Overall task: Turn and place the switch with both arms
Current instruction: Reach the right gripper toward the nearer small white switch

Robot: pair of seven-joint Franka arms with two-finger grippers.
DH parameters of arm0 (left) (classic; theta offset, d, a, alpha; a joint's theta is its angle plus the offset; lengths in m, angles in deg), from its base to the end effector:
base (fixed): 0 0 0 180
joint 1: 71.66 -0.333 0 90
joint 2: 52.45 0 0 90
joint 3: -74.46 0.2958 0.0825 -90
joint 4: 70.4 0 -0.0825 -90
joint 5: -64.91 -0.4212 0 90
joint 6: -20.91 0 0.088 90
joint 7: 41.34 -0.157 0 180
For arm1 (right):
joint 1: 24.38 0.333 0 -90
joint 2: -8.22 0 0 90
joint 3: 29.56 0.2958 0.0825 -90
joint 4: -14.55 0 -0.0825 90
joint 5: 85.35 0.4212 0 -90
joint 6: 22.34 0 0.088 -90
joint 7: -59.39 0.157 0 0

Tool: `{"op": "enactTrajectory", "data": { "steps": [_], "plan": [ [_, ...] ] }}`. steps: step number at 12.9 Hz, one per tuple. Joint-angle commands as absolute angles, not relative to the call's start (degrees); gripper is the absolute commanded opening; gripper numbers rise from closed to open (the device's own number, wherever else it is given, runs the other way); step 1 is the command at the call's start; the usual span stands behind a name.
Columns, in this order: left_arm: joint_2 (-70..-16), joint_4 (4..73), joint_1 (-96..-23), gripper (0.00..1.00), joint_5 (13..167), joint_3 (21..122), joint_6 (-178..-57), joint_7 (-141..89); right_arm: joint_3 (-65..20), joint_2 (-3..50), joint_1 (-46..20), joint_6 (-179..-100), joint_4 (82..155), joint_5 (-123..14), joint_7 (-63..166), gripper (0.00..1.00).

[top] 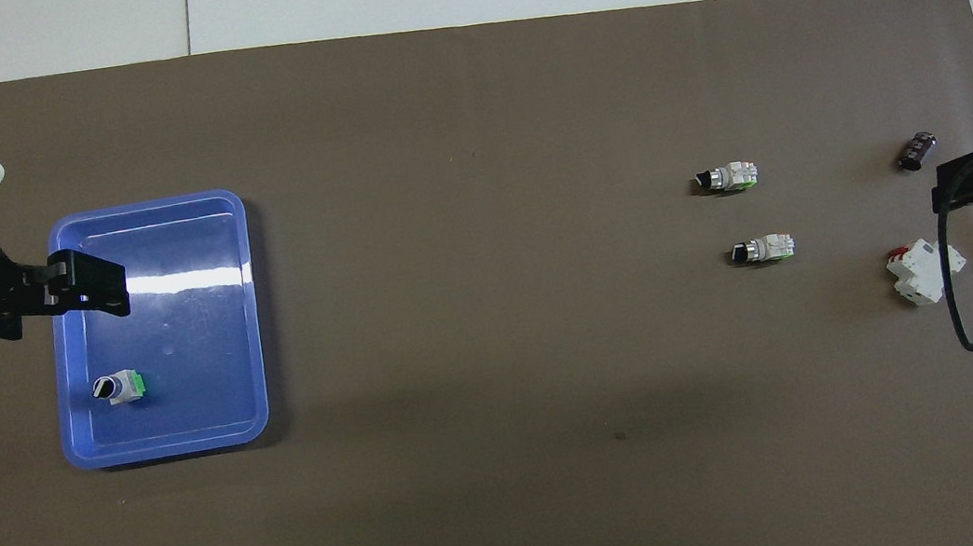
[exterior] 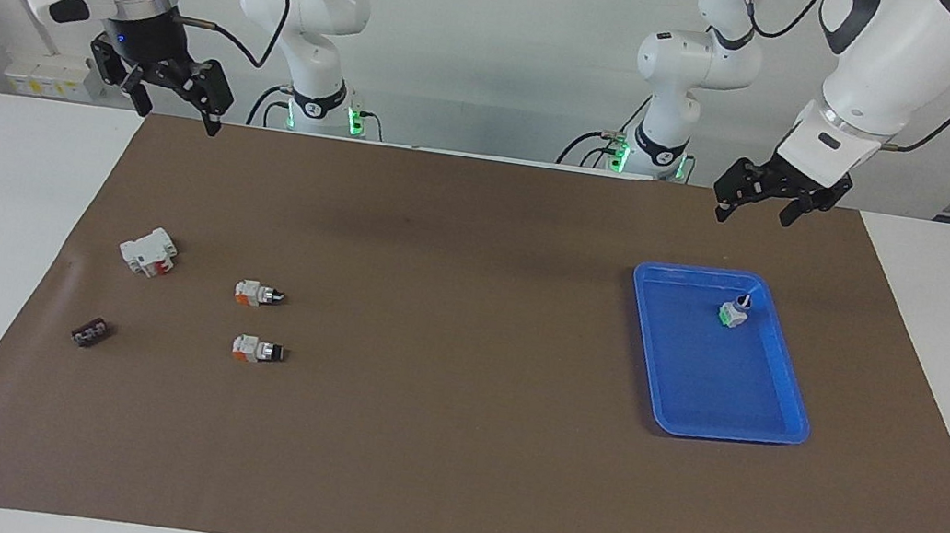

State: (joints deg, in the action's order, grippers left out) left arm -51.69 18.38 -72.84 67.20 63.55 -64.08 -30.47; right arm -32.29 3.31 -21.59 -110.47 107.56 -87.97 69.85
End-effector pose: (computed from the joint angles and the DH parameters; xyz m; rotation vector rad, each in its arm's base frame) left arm 0.5728 -0.1043 0.5504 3.1110 0.0278 -0.1330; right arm 0.5632 -0.0076 0.5743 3.0872 -0.2830 0.0066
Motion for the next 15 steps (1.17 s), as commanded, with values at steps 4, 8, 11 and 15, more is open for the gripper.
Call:
{"op": "enactTrajectory", "data": {
  "steps": [4, 8, 11, 15],
  "plan": [
    [-53.2, 19.9, -73.0, 1.00, 66.0, 63.6, -64.4, -30.0, -32.1, 2.2, -21.8, -110.9, 108.6, -86.8, 74.2, 1.00],
    [-53.2, 19.9, -73.0, 1.00, 66.0, 63.6, -64.4, -30.0, -32.2, 0.8, -22.4, -116.5, 112.8, -87.7, 87.2, 1.00],
    [-53.2, 19.9, -73.0, 1.00, 66.0, 63.6, -64.4, -30.0, -32.1, 1.5, -21.8, -117.8, 114.6, -87.5, 107.8, 1.00],
    [-53.2, 19.9, -73.0, 1.00, 66.0, 63.6, -64.4, -30.0, -32.4, 1.7, -23.1, -129.7, 126.9, -85.0, 120.1, 1.00]
  ]
}}
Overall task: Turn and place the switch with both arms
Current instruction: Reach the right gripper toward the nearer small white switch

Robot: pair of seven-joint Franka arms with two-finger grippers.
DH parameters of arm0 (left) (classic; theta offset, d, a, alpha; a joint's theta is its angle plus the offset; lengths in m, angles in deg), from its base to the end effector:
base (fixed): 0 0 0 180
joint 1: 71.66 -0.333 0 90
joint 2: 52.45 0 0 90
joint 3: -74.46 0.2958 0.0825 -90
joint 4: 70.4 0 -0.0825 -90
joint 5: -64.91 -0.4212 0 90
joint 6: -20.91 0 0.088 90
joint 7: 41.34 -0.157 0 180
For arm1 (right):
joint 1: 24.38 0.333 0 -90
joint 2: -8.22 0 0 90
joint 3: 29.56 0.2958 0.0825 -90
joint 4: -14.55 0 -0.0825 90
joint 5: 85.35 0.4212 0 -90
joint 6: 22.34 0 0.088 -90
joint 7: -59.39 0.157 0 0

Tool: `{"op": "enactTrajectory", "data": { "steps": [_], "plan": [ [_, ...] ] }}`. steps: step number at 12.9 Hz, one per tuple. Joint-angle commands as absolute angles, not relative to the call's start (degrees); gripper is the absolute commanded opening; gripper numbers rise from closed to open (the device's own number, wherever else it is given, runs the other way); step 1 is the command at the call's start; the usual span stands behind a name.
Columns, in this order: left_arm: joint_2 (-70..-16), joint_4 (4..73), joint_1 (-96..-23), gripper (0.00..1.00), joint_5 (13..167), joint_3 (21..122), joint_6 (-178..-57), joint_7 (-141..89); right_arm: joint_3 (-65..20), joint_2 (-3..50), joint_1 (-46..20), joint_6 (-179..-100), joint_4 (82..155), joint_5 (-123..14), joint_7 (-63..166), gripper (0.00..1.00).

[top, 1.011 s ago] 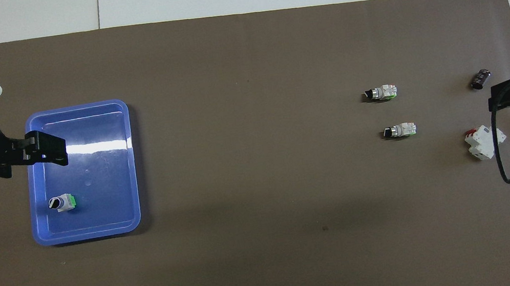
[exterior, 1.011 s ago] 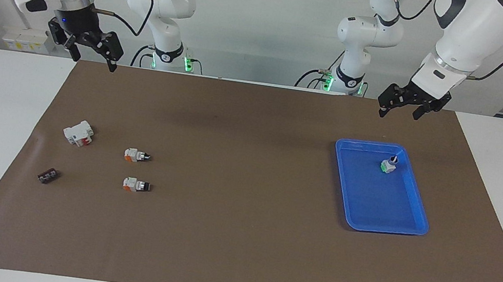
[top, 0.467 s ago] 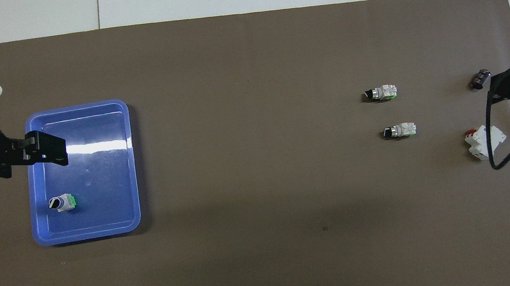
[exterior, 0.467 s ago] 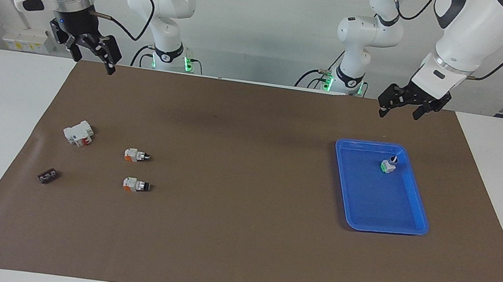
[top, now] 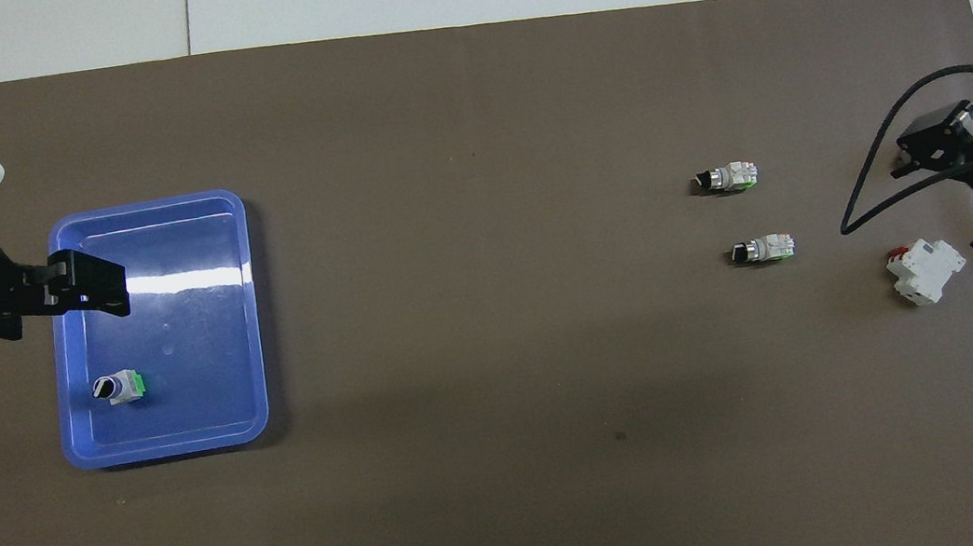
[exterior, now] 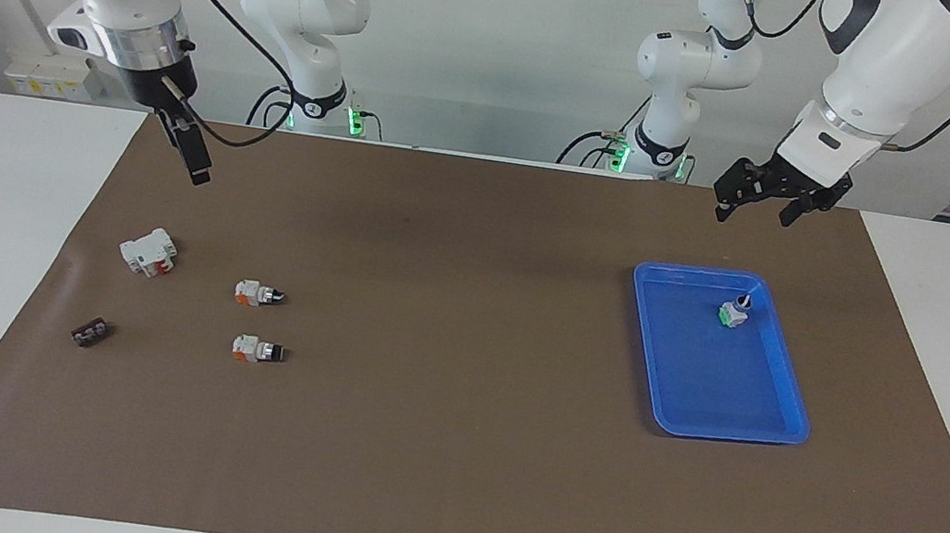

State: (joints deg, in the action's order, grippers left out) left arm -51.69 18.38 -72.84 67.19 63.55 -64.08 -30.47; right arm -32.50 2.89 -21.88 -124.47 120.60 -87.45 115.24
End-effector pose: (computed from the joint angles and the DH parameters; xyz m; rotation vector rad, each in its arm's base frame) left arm 0.5728 -0.1043 0.5504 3.1112 0.0279 -0.1330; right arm 0.5757 -0.0100 0.4831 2.7608 -1.4638 0.0565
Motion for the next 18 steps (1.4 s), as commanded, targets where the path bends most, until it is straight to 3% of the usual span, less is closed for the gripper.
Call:
{"op": "enactTrajectory", "data": {
  "steps": [1, 5, 7, 18],
  "plan": [
    [-53.2, 19.9, -73.0, 1.00, 66.0, 63.6, -64.4, -30.0, -32.4, 4.8, -23.2, -131.9, 127.5, -84.0, 123.5, 1.00],
    [-53.2, 19.9, -73.0, 1.00, 66.0, 63.6, -64.4, -30.0, -32.4, 15.6, -22.9, -142.9, 130.1, -79.7, 133.7, 1.00],
    [-53.2, 19.9, -73.0, 1.00, 66.0, 63.6, -64.4, -30.0, -32.3, 17.6, -22.8, -146.9, 132.7, -77.7, 136.8, 1.00],
    [-53.2, 19.9, -73.0, 1.00, 66.0, 63.6, -64.4, -30.0, -32.4, 18.0, -23.3, -153.7, 141.0, -73.5, 136.7, 1.00]
  ]
}}
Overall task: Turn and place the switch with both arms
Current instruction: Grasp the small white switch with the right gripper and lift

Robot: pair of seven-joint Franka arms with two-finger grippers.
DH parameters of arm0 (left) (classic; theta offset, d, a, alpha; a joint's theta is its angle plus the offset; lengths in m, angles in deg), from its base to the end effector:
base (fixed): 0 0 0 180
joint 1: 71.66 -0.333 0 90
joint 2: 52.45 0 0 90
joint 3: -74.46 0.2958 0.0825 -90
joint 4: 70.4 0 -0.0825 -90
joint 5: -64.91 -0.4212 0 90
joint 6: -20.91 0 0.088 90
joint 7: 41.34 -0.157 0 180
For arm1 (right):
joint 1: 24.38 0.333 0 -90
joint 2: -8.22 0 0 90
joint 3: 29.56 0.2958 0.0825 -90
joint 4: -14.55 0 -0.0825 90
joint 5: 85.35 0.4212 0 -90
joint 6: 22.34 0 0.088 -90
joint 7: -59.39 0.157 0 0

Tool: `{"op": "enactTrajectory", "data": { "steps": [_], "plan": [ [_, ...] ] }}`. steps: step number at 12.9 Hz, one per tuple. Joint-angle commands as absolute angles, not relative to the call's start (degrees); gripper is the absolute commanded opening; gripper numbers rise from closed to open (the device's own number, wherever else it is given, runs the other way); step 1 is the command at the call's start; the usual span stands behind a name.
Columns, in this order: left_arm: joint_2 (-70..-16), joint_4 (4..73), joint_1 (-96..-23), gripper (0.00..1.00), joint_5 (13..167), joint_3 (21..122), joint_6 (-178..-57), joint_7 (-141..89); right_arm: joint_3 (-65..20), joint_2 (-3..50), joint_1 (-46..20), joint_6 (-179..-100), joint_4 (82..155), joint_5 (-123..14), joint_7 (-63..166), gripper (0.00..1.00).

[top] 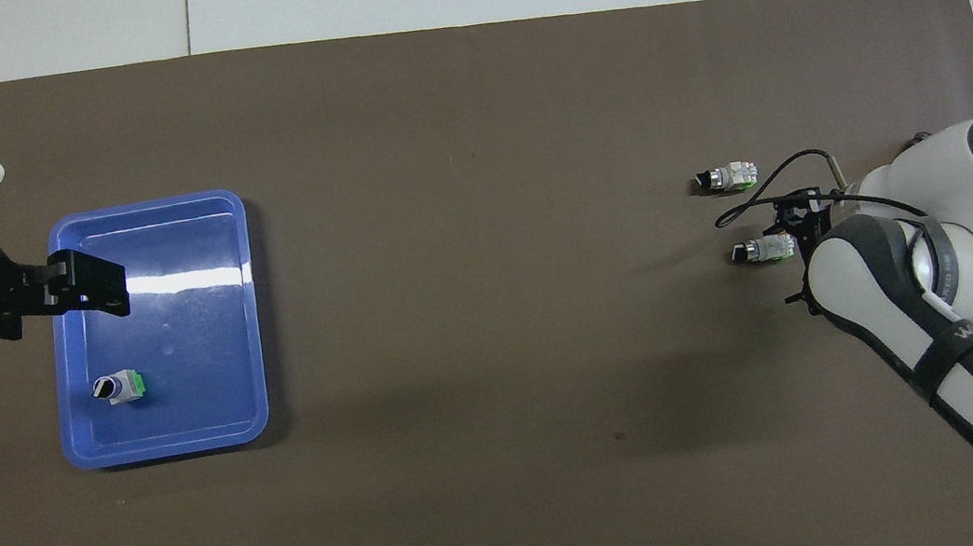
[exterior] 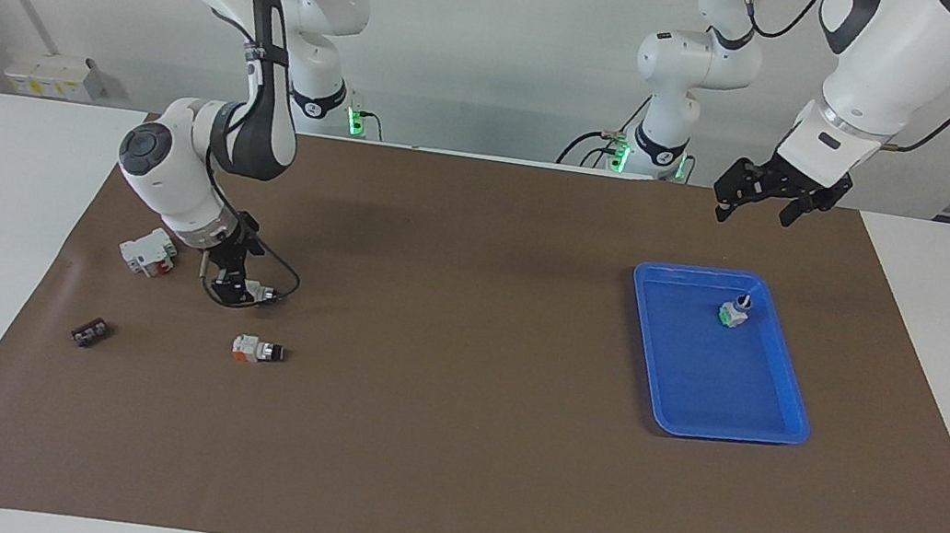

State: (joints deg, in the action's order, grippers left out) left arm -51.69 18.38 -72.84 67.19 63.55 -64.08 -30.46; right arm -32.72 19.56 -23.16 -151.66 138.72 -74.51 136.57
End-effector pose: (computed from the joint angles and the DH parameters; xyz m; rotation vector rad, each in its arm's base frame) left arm 0.5728 -0.1043 0.5504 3.1112 0.0281 -0.1330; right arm 0.5646 -0.0076 0.1994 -2.2553 2.1187 0.2530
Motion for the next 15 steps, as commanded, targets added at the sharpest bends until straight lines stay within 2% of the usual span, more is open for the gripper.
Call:
{"op": "enactTrajectory", "data": {
  "steps": [1, 3, 5, 6, 7, 10, 12, 15],
  "plan": [
    [-53.2, 19.9, -73.0, 1.00, 66.0, 63.6, -64.4, -30.0, -32.4, 18.2, -23.5, -154.8, 141.1, -73.5, 136.2, 1.00],
    [-53.2, 19.9, -73.0, 1.00, 66.0, 63.6, -64.4, -30.0, -32.4, 18.3, -23.5, -155.3, 141.5, -73.5, 135.9, 0.99],
    [-53.2, 19.9, -73.0, 1.00, 66.0, 63.6, -64.4, -30.0, -32.4, 18.5, -23.4, -155.4, 141.5, -73.5, 135.2, 0.76],
    [-53.2, 19.9, -73.0, 1.00, 66.0, 63.6, -64.4, -30.0, -32.4, 18.5, -23.4, -155.4, 141.7, -73.5, 134.5, 0.43],
    [-53.2, 19.9, -73.0, 1.00, 66.0, 63.6, -64.4, -30.0, -32.4, 18.5, -23.4, -155.3, 141.7, -73.5, 134.3, 0.00],
    [-53.2, 19.9, -73.0, 1.00, 66.0, 63.6, -64.4, -30.0, -32.3, 18.7, -23.1, -152.9, 140.2, -73.6, 134.5, 0.00],
    [-53.2, 19.9, -73.0, 1.00, 66.0, 63.6, -64.4, -30.0, -31.9, 17.5, -22.7, -144.1, 135.4, -72.9, 134.2, 0.00],
    [-53.2, 19.9, -73.0, 1.00, 66.0, 63.6, -64.4, -30.0, -29.7, 14.4, -22.8, -132.9, 129.0, -63.2, 133.7, 0.00]
  ]
}}
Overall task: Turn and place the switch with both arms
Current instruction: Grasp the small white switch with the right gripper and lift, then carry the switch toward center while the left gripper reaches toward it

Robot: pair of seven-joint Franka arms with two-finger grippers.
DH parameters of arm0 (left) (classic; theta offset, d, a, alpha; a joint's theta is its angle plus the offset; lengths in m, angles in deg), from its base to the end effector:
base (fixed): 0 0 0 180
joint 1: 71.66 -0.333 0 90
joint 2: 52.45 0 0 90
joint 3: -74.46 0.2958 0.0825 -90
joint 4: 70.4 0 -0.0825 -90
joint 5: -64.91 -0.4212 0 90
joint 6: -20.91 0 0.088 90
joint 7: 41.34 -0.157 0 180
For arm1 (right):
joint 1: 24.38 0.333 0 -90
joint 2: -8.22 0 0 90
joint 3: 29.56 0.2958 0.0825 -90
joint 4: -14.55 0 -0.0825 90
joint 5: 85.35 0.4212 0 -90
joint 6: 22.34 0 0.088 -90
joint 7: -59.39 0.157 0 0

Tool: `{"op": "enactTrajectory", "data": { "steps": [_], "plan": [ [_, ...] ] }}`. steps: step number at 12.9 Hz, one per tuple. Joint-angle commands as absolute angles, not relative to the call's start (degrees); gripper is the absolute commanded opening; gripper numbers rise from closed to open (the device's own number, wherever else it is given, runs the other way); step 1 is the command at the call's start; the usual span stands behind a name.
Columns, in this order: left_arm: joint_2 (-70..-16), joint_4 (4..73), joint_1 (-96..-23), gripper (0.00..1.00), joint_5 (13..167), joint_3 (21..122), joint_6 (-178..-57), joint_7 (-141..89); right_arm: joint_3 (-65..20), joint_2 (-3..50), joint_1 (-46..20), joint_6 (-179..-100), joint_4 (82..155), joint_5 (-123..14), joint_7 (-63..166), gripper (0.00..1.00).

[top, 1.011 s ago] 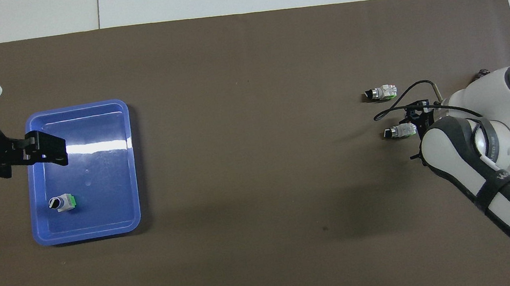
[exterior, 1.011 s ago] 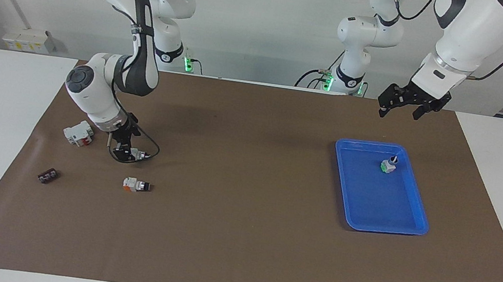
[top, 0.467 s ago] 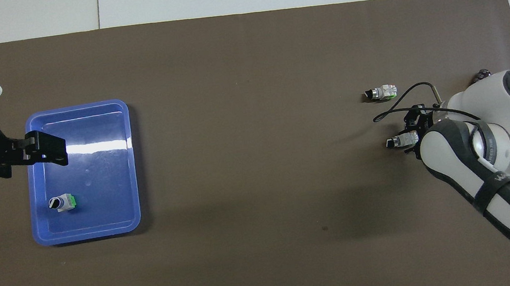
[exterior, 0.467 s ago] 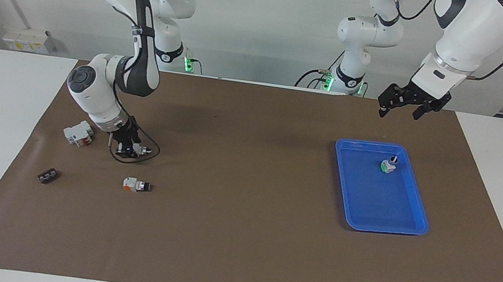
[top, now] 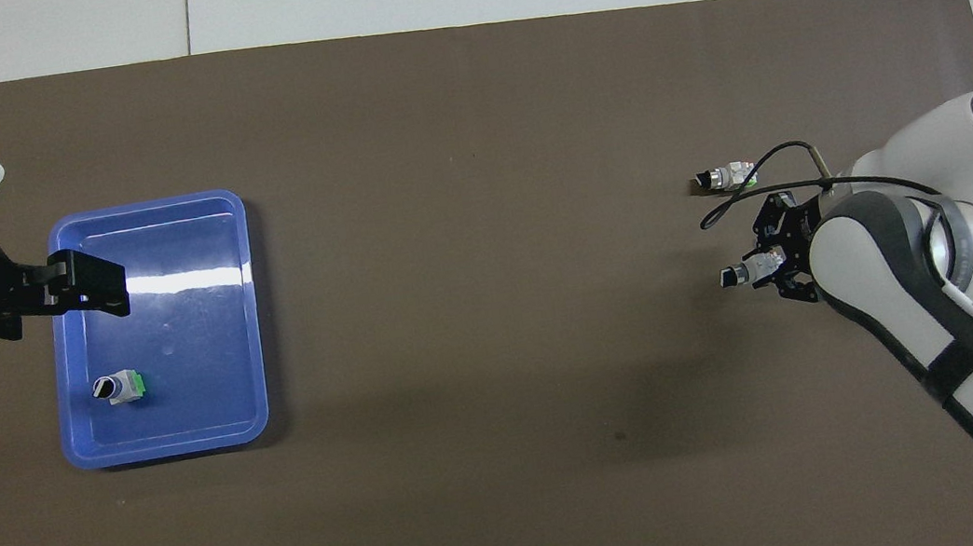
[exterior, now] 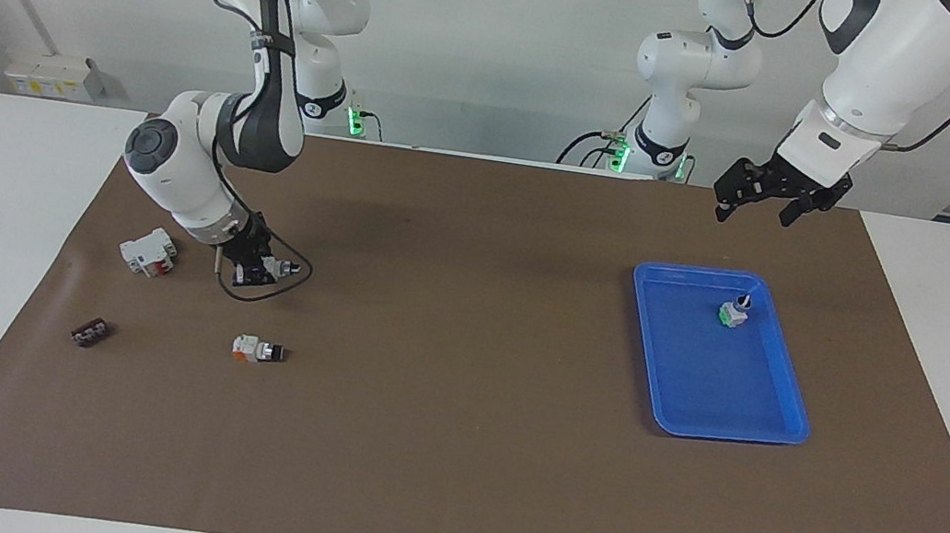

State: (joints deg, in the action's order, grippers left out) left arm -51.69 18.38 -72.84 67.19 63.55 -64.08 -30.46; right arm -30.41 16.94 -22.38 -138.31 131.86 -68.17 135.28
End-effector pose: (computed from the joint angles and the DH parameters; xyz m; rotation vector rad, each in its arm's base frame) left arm 0.5728 -0.1043 0.5504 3.1112 0.0281 -0.1330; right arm 0.5767 0.0418 0.2655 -2.2484 2.0128 0.4483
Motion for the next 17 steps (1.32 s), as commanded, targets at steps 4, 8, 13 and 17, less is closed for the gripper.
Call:
{"op": "enactTrajectory", "data": {
  "steps": [4, 8, 13, 17],
  "plan": [
    [-53.2, 19.9, -73.0, 1.00, 66.0, 63.6, -64.4, -30.0, -29.4, 12.0, -22.7, -124.8, 123.9, -47.8, 134.2, 0.00],
    [-54.0, 19.9, -72.1, 1.00, 66.0, 63.4, -62.7, -30.1, -23.3, 11.9, -22.3, -125.8, 120.6, -37.7, 133.7, 0.00],
    [-54.3, 20.0, -69.2, 1.00, 66.0, 62.8, -61.7, -30.4, -19.3, 12.6, -14.5, -139.0, 120.4, -32.7, 137.9, 0.00],
    [-56.7, 25.0, -65.3, 1.00, 72.1, 62.0, -64.4, -30.4, -19.3, 14.3, -6.4, -148.8, 117.7, -31.9, 146.7, 0.00]
  ]
}}
